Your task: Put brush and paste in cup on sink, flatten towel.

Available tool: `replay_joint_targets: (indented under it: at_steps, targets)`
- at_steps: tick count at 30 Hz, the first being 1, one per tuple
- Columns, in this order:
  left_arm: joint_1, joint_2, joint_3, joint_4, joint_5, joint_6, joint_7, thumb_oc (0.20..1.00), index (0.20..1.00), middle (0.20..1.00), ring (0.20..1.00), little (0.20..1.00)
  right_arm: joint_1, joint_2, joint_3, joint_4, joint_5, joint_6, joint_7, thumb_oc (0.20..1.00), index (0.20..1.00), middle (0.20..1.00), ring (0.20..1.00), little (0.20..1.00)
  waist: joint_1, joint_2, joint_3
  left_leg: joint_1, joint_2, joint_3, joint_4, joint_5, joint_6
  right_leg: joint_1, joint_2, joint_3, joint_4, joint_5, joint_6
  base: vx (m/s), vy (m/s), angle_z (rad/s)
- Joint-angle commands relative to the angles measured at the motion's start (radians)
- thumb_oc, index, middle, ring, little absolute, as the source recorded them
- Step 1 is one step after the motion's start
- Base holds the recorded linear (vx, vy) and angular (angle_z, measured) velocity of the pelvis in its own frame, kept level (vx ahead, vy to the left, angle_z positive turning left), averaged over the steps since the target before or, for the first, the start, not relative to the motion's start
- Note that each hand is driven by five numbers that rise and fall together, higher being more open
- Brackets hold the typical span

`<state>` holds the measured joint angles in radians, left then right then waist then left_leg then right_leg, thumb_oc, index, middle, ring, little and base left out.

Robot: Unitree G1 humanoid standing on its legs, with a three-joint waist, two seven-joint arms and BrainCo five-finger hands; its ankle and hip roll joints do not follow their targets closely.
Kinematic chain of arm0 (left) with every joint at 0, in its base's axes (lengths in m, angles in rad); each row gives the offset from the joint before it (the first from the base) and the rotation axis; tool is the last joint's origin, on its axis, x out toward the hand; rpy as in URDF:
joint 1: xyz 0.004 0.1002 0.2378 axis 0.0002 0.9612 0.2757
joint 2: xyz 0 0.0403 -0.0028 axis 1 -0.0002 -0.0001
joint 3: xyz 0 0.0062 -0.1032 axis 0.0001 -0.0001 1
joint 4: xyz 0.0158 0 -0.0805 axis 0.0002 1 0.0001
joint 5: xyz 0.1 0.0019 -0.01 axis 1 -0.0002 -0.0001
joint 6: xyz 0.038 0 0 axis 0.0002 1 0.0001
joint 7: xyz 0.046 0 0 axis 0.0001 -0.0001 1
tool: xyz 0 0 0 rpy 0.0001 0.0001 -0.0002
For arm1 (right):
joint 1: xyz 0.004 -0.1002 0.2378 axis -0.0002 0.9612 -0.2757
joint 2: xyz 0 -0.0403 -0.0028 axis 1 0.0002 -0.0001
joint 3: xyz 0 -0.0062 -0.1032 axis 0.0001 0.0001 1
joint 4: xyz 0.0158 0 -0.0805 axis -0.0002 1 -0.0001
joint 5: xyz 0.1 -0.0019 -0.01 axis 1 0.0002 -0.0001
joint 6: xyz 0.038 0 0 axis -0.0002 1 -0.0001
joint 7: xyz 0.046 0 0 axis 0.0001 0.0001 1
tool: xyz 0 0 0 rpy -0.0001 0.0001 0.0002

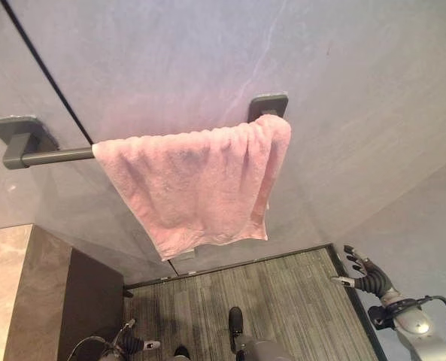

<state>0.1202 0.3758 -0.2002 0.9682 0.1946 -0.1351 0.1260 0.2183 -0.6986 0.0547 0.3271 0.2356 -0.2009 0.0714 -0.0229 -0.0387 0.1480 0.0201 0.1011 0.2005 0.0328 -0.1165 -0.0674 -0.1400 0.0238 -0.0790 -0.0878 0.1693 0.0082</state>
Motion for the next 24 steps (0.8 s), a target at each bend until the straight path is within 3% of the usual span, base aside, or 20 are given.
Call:
replay_joint_targets:
  at_steps: [1, 4, 9, 12, 17, 24]
  targets:
    - [-0.044, 0.113, 0.007, -0.08, -0.026, -0.072, -0.014, 1.0, 1.0, 1.0, 1.0, 1.0, -0.016, -0.048, -0.069, -0.071, 0.081, -0.07, 0.004, 1.0, 1.0, 1.0, 1.0, 1.0, -0.004, -0.016, 0.005, -0.185, 0.0, 0.015, 0.029, 0.25, -0.04, 0.109, -0.05, -0.006, 0.101, -0.196, 0.075, -0.1, -0.041, 0.55]
    - [-0.068, 0.189, 0.013, -0.215, -0.037, -0.098, -0.039, 1.0, 1.0, 1.0, 1.0, 1.0, 0.001, -0.069, -0.114, -0.107, 0.097, -0.073, 0.003, 1.0, 1.0, 1.0, 1.0, 1.0, -0.033, -0.004, 0.008, -0.183, 0.059, 0.17, 0.027, 0.26, -0.044, 0.093, -0.06, -0.064, 0.117, -0.209, 0.074, -0.1, -0.035, 0.83]
    - [-0.061, 0.307, 0.014, -0.449, -0.097, -0.158, -0.081, 1.0, 1.0, 1.0, 1.0, 1.0, -0.033, -0.111, -0.139, -0.121, 0.099, -0.077, -0.003, 1.0, 1.0, 1.0, 1.0, 1.0, -0.045, 0.024, -0.023, -0.136, 0.047, 0.159, -0.043, 0.266, -0.045, 0.114, -0.073, -0.088, 0.105, -0.204, 0.089, 0.02, 0.051, 0.37]
    - [-0.079, 0.382, 0.022, -0.59, -0.204, -0.192, -0.111, 1.0, 1.0, 1.0, 1.0, 1.0, -0.075, -0.133, -0.103, -0.119, 0.126, -0.073, 0.015, 1.0, 1.0, 1.0, 1.0, 1.0, -0.048, 0.035, -0.061, -0.083, 0.032, 0.189, -0.094, 0.267, -0.041, 0.125, -0.091, -0.086, 0.095, -0.193, 0.101, 0.07, 0.105, -0.03]
    - [-0.16, 0.399, -0.008, -0.621, -0.26, -0.204, -0.114, 1.0, 1.0, 1.0, 1.0, 1.0, -0.171, -0.162, -0.041, -0.071, 0.114, -0.062, 0.007, 1.0, 1.0, 1.0, 1.0, 1.0, -0.048, 0.038, -0.088, -0.057, 0.023, 0.19, -0.114, 0.256, -0.037, 0.131, -0.105, -0.084, 0.079, -0.171, 0.112, 0.03, 0.076, -0.05]
    - [-0.339, 0.335, -0.11, -0.585, -0.337, -0.203, -0.111, 1.0, 1.0, 1.0, 1.0, 1.0, -0.376, -0.099, 0.092, 0.071, 0.187, -0.045, -0.013, 1.0, 1.0, 1.0, 1.0, 1.0, -0.043, 0.022, -0.119, -0.027, 0.008, 0.191, -0.115, 0.23, -0.024, 0.153, -0.119, -0.067, 0.07, -0.16, 0.12, 0.02, 0.033, -0.01]
